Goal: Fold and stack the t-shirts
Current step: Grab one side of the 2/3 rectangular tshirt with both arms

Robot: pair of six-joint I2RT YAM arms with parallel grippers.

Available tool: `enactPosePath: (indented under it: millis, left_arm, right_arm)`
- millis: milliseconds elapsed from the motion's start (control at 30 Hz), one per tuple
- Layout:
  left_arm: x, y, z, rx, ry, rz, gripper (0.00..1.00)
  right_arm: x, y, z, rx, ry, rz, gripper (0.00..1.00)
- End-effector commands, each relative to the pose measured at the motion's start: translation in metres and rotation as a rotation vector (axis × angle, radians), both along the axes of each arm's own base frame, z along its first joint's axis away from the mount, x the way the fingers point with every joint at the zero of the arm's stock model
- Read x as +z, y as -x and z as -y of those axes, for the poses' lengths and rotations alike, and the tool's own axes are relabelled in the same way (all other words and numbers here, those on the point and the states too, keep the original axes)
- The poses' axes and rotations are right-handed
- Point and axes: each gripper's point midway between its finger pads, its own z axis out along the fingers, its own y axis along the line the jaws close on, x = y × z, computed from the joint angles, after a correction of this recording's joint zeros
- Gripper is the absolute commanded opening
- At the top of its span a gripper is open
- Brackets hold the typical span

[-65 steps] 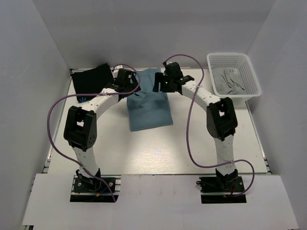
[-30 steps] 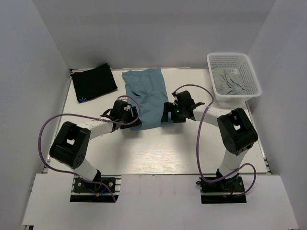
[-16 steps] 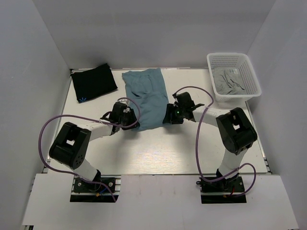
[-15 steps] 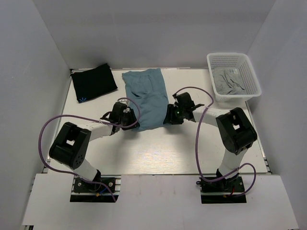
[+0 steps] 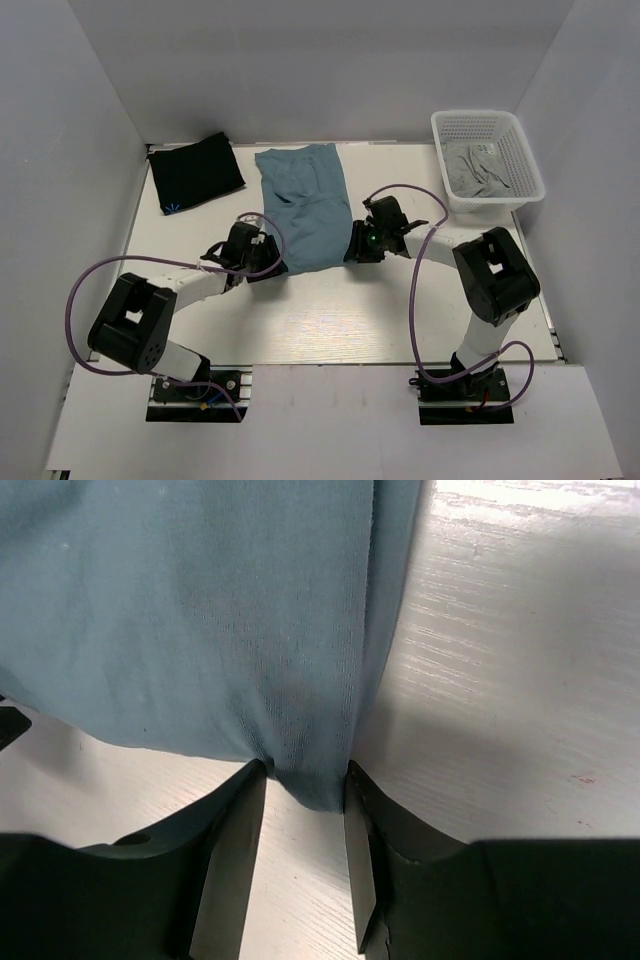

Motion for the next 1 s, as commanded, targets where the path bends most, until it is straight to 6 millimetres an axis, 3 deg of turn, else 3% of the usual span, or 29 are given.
enactPosePath:
  millis: [0,167,367,467,500,600,667,700,800,933,967]
  left_arm:
    - [-0.025,0.035,-0.013,0.001,-0.044,-0.121,0.64]
    - [-0.042,0.044,-0.007,-0.012,-0.008,-0.143,0.57]
    - [-0.040,0.020,-0.009,0.044,-0.043,-0.099,0.58]
    - [-0.047,0.019,-0.016,0.066,-0.087,-0.121,0.55]
    - [-0.050,0.020,-0.017,0.066,-0.091,-0.129,0.52]
    - [-0.049,0.022,-0.013,0.051,-0.073,-0.139,0.24]
    - [-0.047,0.030,-0.016,0.058,-0.080,-0.165,0.03]
    - [-0.045,0.034,-0.016,0.051,-0.075,-0.176,0.00]
    - [-0.030,0.052,-0.010,0.025,-0.029,-0.210,0.00]
    - [-0.003,0.086,0.003,-0.060,0.053,-0.250,0.00]
    - [0.013,0.095,0.012,-0.111,0.107,-0.237,0.00]
  right_arm:
    - [0.003,0.005,0.004,-0.001,0.007,0.002,0.43]
    - [0.002,0.004,0.000,0.008,-0.005,0.004,0.43]
    - [-0.001,0.004,-0.001,0.018,-0.007,-0.010,0.43]
    - [-0.001,0.003,-0.001,0.018,-0.006,-0.006,0.43]
    - [-0.001,0.004,0.000,0.018,-0.005,-0.006,0.43]
    - [0.000,0.005,0.001,0.016,-0.002,-0.006,0.35]
    - [0.002,0.007,0.002,0.016,0.001,-0.013,0.30]
    - [0.004,0.010,0.003,0.024,0.006,-0.010,0.21]
    - [0.013,0.023,0.007,0.035,0.014,-0.016,0.00]
    - [0.028,0.059,0.005,0.102,-0.051,-0.044,0.00]
    - [0.037,0.074,0.007,0.125,-0.072,-0.029,0.00]
